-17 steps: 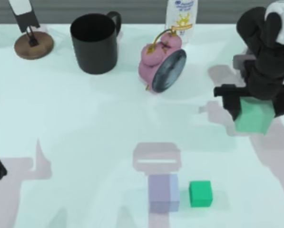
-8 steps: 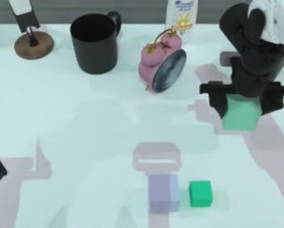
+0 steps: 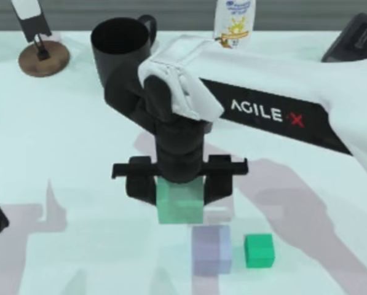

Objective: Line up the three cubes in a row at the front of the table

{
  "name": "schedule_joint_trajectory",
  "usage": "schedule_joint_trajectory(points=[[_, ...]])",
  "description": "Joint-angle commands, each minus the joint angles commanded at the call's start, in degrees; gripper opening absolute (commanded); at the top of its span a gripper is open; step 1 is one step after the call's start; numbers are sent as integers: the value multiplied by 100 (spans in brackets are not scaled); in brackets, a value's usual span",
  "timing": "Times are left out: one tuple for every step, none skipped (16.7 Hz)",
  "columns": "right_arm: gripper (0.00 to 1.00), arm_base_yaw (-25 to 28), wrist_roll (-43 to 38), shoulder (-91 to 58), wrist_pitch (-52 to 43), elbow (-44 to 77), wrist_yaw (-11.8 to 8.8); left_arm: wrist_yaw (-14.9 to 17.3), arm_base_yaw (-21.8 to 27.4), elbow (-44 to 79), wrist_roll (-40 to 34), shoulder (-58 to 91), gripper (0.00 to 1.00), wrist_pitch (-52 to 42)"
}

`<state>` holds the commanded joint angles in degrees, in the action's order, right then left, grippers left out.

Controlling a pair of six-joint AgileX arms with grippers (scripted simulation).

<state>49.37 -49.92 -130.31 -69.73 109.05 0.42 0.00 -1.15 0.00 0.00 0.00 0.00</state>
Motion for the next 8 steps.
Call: schedule_joint_trajectory(points=[[0, 317, -307, -70, -82, 173, 2, 0, 0, 0, 0, 0, 100, 0], [0, 575, -563, -120, -147, 321, 6, 0, 0, 0, 0, 0, 100, 0], [0, 773, -761, -153, -196, 439, 11, 0, 0, 0, 0, 0, 100, 0], [0, 907, -895, -171, -226, 520, 16, 0, 0, 0, 0, 0, 100, 0], [0, 983, -970, -177, -242, 564, 19, 0, 0, 0, 0, 0, 100, 0], [0, 998, -986, -178, -245, 573, 20, 0, 0, 0, 0, 0, 100, 0], [0, 998, -986, -178, -245, 573, 20, 0, 0, 0, 0, 0, 100, 0], [0, 998, -986, -178, -245, 573, 20, 0, 0, 0, 0, 0, 100, 0]])
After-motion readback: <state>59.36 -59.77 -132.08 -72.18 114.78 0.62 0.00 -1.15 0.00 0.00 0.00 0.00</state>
